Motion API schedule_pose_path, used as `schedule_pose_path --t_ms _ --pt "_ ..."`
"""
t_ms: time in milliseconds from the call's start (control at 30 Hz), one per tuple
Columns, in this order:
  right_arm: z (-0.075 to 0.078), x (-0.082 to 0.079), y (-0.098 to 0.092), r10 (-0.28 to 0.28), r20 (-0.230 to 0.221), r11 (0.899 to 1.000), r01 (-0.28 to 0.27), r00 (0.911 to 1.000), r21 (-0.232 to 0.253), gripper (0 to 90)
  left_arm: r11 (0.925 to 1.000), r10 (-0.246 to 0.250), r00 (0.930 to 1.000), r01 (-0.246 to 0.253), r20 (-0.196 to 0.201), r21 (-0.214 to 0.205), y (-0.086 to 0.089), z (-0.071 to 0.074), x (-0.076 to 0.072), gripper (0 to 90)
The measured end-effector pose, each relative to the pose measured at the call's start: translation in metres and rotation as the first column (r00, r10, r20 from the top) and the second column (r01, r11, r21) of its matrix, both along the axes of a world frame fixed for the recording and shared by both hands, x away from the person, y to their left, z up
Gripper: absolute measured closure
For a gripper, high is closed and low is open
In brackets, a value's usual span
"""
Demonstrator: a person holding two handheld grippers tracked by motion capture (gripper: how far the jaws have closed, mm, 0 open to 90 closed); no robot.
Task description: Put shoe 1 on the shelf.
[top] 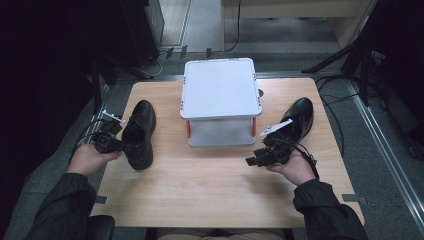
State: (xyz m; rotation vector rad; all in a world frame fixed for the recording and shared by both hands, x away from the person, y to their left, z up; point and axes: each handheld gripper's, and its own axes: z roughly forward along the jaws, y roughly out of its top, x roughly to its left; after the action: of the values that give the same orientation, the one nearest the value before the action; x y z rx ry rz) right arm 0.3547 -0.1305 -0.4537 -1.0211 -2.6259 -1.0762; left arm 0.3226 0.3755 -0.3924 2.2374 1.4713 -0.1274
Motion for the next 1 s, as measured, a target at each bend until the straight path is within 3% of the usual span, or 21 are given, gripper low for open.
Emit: schedule_pose_path --t_ms 400,533,567,633,800,933,1000 --pt "0.001 0.0 -0.001 0.004 0.003 1.0 -0.004 1.0 0.014 47.2 0.9991 0.034 0.9993 -0.034 -0.018 -0.025 -0.001 0.0 0.002 69.7" --pt "0.0 0.0 0.0 0.008 0.001 1.0 -0.008 1.0 0.011 47.2 0.9983 0.055 0.9983 -0.055 0.02 -0.022 0.001 0.011 0.002 68.4" --pt "0.0 0.0 -0.001 0.009 -0.001 1.0 -0.009 1.0 0.01 47.2 0.9955 0.085 0.996 -0.084 0.028 -0.043 0.005 0.019 0.002 68.4" --pt "0.001 0.0 -0.001 0.006 -0.003 1.0 -0.006 1.0 0.014 47.2 0.9934 0.108 0.9934 -0.106 0.038 -0.043 0.01 0.026 0.002 68.3" --pt "0.001 0.001 -0.002 0.007 -0.003 1.0 -0.007 1.0 0.012 47.2 0.9899 0.138 0.9897 -0.137 0.039 -0.038 0.021 0.035 0.001 67.7" --pt "0.001 0.001 -0.002 0.005 -0.002 1.0 -0.005 1.0 0.012 47.2 0.9766 0.213 0.9767 -0.211 0.028 -0.041 0.037 0.038 0.002 67.1" --pt "0.001 0.001 -0.002 0.002 -0.003 1.0 -0.002 1.0 0.011 47.1 0.9667 0.255 0.9668 -0.255 0.014 -0.027 0.043 0.035 0.003 66.4"
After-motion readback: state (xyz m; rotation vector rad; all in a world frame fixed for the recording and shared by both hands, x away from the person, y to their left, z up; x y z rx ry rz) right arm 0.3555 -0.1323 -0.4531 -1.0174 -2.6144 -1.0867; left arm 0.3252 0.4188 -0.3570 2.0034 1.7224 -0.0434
